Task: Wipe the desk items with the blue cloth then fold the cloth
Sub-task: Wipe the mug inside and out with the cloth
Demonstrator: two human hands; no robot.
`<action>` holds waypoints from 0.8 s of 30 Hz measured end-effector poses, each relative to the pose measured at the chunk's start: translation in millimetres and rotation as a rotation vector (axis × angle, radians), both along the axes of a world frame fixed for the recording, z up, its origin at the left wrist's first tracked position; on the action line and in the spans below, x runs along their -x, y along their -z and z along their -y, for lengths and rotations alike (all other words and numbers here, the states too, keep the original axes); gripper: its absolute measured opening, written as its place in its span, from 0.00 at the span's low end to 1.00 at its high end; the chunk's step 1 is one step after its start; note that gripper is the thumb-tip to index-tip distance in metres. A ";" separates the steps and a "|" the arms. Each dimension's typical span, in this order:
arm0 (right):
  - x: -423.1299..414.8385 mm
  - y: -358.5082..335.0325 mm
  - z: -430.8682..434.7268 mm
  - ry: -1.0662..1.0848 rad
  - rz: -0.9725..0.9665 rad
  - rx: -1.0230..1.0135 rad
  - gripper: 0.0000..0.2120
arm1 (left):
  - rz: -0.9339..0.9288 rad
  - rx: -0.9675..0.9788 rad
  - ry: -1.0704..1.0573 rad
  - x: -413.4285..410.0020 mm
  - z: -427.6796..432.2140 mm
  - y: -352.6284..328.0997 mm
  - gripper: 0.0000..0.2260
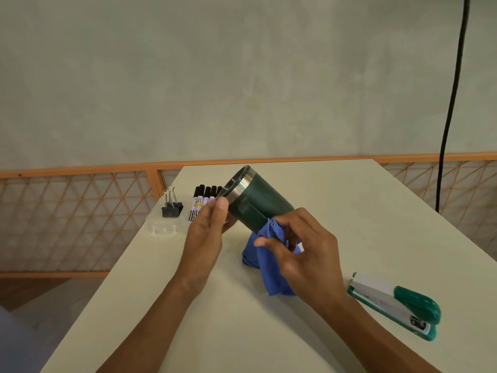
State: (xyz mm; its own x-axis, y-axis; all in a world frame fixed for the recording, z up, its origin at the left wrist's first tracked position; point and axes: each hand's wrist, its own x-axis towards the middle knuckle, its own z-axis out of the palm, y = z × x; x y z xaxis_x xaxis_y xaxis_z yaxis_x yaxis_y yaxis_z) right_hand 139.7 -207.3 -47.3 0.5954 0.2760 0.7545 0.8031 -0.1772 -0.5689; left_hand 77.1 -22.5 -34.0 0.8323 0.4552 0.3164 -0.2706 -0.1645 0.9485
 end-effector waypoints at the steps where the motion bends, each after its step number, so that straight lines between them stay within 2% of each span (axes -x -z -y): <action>1: 0.8 0.0 -0.2 0.012 -0.003 -0.012 0.10 | -0.026 -0.028 0.029 -0.1 0.3 1.6 0.31; 4: 1.5 -0.2 0.2 0.017 -0.009 -0.028 0.09 | -0.070 -0.090 0.066 0.0 -0.5 3.8 0.33; 7: 3.5 0.5 0.5 0.016 0.002 -0.020 0.09 | -0.074 -0.092 0.090 0.3 3.9 3.2 0.26; 11: 10.0 3.0 -3.8 -0.033 -0.013 -0.008 0.07 | -0.041 -0.019 0.096 -0.5 5.8 4.6 0.25; 15: 12.2 5.1 -8.3 -0.084 -0.038 0.015 0.07 | -0.032 0.053 0.104 -1.1 5.8 7.9 0.30; 20: 14.0 2.0 -7.0 -0.195 -0.072 0.053 0.07 | -0.026 0.193 0.083 -4.5 7.0 12.8 0.31; 24: 11.7 -6.9 -2.1 -0.169 -0.151 -0.041 0.10 | -0.025 0.281 0.061 -5.3 5.0 10.5 0.34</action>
